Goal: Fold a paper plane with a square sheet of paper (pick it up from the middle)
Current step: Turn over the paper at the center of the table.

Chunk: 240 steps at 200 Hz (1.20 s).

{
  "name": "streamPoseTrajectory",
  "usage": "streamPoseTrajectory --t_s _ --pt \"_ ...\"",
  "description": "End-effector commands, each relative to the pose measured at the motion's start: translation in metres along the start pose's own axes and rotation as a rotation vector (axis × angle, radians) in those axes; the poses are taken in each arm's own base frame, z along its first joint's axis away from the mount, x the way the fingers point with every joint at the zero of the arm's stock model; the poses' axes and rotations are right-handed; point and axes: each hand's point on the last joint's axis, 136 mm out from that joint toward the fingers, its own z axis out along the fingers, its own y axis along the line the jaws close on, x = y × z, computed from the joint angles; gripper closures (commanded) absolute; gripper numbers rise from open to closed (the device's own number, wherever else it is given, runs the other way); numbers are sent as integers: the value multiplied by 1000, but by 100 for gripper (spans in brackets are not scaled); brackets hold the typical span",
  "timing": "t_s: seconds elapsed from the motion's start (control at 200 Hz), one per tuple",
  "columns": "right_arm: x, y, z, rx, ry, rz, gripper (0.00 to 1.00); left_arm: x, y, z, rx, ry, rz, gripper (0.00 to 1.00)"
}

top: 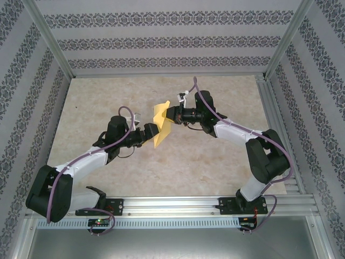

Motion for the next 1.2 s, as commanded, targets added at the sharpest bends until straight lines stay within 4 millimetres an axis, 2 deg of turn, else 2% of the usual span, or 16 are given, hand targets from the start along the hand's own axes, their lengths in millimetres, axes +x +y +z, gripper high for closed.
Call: streamPoseTrajectory --t_s 0.0,0.13,0.26,0.425,0.724,0.969,1.064,1.194 --pt "-12 33 -3 -101 -19 -17 92 -12 -35 -8 146 -46 54 1" --pt "-16 36 -6 -124 -33 0 92 -19 -50 -13 194 -84 88 7" --pt "-16 35 -7 -122 -32 6 91 -24 -60 -17 220 -114 95 18" --pt "-15 30 -8 -110 -33 14 92 -28 -60 -20 220 -139 80 38" --pt "-13 27 -8 -100 -27 19 91 -28 -62 -25 220 -157 86 63" --pt "-14 25 -8 -87 -28 16 86 -28 -64 -24 215 -149 103 85" --pt "-15 23 -13 -61 -35 9 79 -29 -64 -24 205 -150 108 88" --pt "-22 12 -33 59 -84 -30 59 -29 -60 -24 173 -151 125 92"
